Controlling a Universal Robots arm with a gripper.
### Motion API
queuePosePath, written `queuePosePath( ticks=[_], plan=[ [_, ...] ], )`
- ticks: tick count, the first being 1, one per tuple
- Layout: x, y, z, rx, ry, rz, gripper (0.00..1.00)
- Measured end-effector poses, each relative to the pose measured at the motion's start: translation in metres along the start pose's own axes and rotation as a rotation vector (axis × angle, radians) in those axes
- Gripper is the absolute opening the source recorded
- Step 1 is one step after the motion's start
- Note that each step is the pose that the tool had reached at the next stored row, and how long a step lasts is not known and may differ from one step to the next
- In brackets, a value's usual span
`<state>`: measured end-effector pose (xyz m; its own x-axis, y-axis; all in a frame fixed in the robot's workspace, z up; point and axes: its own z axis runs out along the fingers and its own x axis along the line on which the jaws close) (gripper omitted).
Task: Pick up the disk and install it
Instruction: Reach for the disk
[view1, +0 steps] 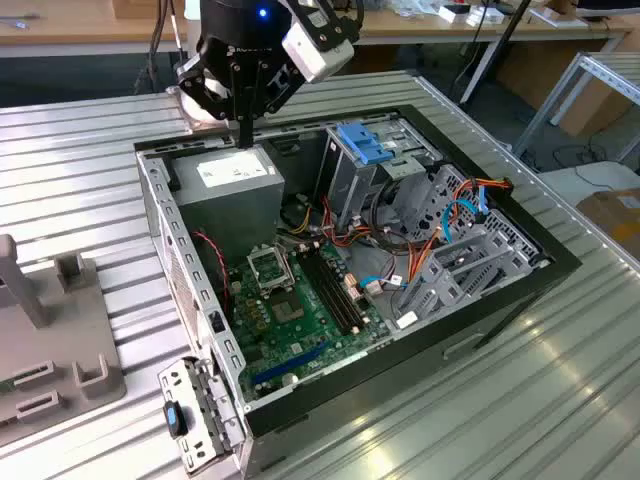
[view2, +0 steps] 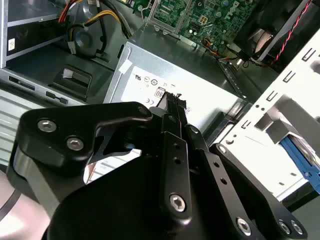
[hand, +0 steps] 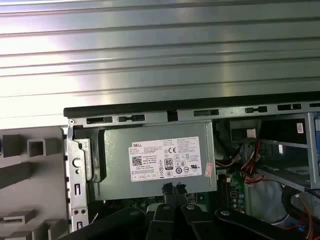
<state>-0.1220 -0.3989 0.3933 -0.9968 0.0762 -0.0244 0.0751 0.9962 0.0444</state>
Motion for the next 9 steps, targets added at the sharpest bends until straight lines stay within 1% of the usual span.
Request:
queuePosePath(
  ticks=[5, 9],
  plan=[
    [0.0001, 0.0, 0.0, 0.0, 0.0, 0.0, 0.11],
    [0.0025, -0.0002, 0.0, -0.0001, -0.0001, 0.0, 0.11]
  ],
)
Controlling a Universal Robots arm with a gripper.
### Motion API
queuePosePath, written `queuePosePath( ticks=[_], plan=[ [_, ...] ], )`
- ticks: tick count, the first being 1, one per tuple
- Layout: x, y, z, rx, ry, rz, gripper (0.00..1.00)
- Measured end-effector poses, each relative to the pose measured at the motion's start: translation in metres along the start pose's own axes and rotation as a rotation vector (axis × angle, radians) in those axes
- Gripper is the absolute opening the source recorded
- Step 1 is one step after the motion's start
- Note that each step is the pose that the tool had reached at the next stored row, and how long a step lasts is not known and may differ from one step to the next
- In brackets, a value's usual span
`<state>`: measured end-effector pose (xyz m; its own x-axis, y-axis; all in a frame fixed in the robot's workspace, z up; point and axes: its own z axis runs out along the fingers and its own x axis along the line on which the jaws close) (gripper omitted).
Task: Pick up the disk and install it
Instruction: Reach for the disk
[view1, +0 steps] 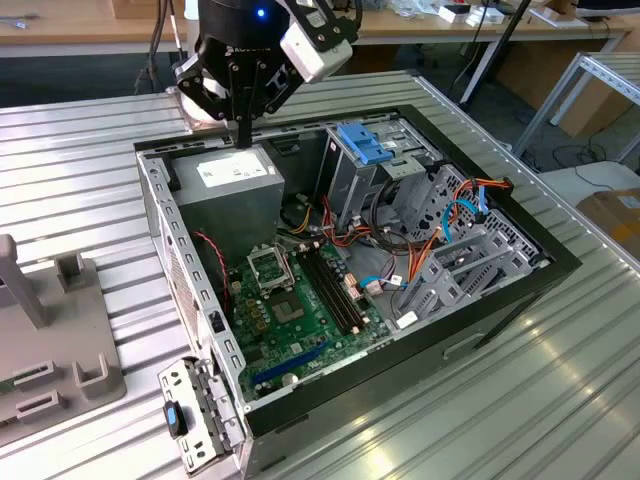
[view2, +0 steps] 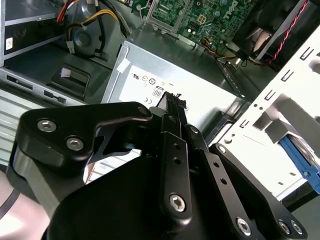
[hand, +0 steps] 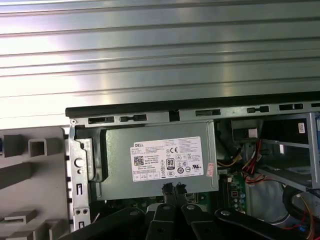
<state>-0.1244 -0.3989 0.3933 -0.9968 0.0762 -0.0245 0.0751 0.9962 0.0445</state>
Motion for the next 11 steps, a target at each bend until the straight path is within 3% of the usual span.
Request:
queuePosePath(
  ticks=[11],
  plan=[
    [0.0033, -0.0003, -0.0002, 0.0001, 0.0001, 0.0, 0.11]
  ],
)
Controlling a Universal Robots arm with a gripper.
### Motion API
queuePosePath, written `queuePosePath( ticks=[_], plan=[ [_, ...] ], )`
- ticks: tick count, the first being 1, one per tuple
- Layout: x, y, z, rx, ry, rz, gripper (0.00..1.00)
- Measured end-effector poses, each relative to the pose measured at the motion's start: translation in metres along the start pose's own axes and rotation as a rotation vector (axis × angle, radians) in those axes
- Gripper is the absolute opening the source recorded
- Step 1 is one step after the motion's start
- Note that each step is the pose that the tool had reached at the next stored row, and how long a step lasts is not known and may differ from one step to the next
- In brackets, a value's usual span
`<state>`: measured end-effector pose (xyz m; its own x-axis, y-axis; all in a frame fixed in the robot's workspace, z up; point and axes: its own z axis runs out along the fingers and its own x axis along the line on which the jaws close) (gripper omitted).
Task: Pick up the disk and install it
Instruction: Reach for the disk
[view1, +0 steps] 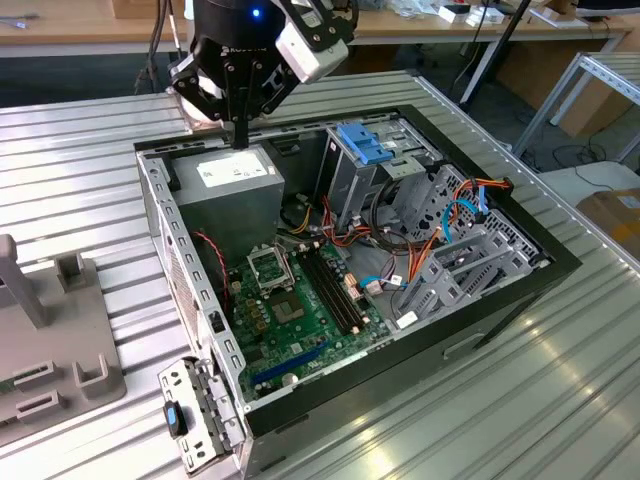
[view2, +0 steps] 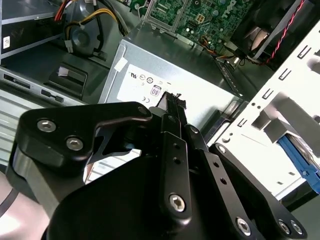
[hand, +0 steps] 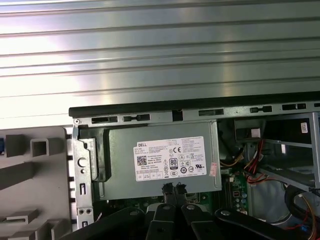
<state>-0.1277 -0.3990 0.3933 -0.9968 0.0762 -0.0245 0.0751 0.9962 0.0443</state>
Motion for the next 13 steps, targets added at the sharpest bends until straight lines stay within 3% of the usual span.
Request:
queuePosePath(
  ticks=[13],
  plan=[
    [0.0197, -0.0015, -0.0005, 0.0, 0.0, 0.0, 0.11]
  ],
)
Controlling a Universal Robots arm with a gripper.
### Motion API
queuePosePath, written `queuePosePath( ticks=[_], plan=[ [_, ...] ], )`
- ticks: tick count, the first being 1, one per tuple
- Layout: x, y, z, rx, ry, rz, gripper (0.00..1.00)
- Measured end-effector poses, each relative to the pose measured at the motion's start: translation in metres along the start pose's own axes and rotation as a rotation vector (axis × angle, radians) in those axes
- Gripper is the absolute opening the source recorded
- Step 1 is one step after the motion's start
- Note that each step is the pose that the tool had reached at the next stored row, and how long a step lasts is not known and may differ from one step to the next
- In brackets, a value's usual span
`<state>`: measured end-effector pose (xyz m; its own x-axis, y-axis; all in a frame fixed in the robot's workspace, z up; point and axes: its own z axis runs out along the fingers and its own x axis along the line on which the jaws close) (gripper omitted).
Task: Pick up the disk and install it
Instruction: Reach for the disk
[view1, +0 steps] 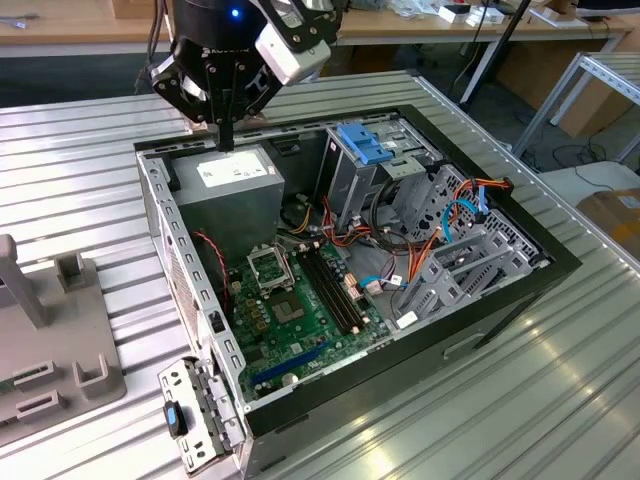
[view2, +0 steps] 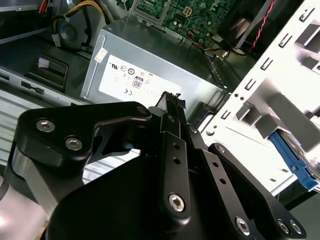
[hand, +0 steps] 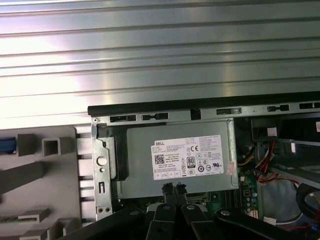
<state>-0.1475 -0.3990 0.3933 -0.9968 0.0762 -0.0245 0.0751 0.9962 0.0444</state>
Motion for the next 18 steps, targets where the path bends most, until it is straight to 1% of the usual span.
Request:
queuePosePath(
  ticks=[1, 4, 7, 10, 11, 15, 18],
  plan=[
    [0.0027, -0.0002, -0.0001, 0.0, 0.0, 0.0, 0.11],
    [0.0064, -0.0005, -0.0002, 0.0, 0.0, 0.0, 0.11],
    [0.01, -0.0007, -0.0002, -0.0001, -0.0001, 0.0, 0.11],
    [0.0115, -0.0009, -0.0003, 0.0, 0.0, 0.0, 0.11],
    [0.0133, -0.001, -0.0004, 0.0, 0.0, 0.0, 0.11],
    [0.0162, -0.0013, -0.0005, 0.0, 0.0, 0.0, 0.11],
    [0.0214, -0.0016, -0.0006, 0.0, 0.0, 0.0, 0.11]
  ],
)
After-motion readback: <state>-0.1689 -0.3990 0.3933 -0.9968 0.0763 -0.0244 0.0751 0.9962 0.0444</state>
